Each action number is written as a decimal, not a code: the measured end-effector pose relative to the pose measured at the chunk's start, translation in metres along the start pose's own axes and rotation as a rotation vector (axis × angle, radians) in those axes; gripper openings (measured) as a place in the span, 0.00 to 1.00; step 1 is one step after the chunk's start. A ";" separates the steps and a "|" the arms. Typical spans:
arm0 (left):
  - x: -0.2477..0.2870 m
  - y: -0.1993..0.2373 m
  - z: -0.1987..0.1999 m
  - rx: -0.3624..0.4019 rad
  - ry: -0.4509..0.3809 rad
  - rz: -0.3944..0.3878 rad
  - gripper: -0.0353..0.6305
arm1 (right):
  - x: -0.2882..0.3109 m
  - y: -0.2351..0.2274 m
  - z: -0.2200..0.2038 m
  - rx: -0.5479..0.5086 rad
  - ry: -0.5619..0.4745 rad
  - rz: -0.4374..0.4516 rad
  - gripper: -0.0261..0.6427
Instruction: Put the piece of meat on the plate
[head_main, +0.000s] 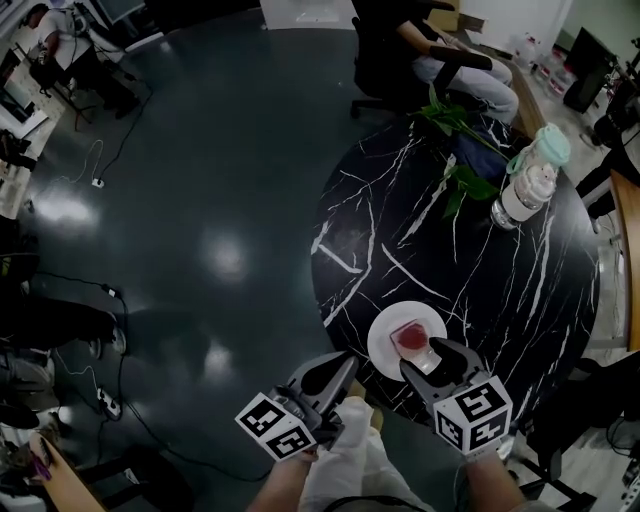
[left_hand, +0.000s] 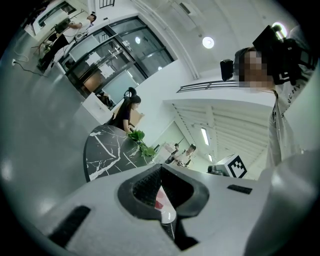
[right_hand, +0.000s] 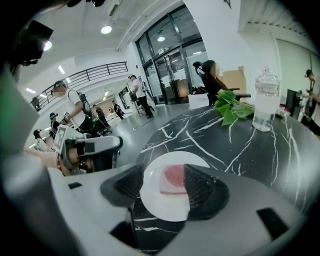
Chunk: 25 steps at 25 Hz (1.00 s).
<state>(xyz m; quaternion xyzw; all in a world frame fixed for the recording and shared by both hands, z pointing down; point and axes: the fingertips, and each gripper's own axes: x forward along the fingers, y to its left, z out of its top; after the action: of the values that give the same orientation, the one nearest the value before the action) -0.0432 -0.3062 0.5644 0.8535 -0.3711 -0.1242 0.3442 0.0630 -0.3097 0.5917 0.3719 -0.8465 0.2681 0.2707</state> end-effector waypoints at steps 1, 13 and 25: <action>0.000 -0.003 0.001 0.005 -0.002 -0.003 0.07 | -0.004 0.005 0.001 0.001 -0.008 0.015 0.41; -0.007 -0.074 0.010 0.054 0.009 -0.076 0.07 | -0.067 0.056 0.020 0.023 -0.118 0.100 0.06; -0.014 -0.130 0.071 0.159 -0.053 -0.121 0.07 | -0.130 0.083 0.069 -0.055 -0.257 0.092 0.06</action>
<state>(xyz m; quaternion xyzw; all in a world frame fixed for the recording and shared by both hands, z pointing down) -0.0150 -0.2681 0.4235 0.8953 -0.3368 -0.1372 0.2572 0.0565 -0.2437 0.4363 0.3561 -0.8975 0.2070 0.1574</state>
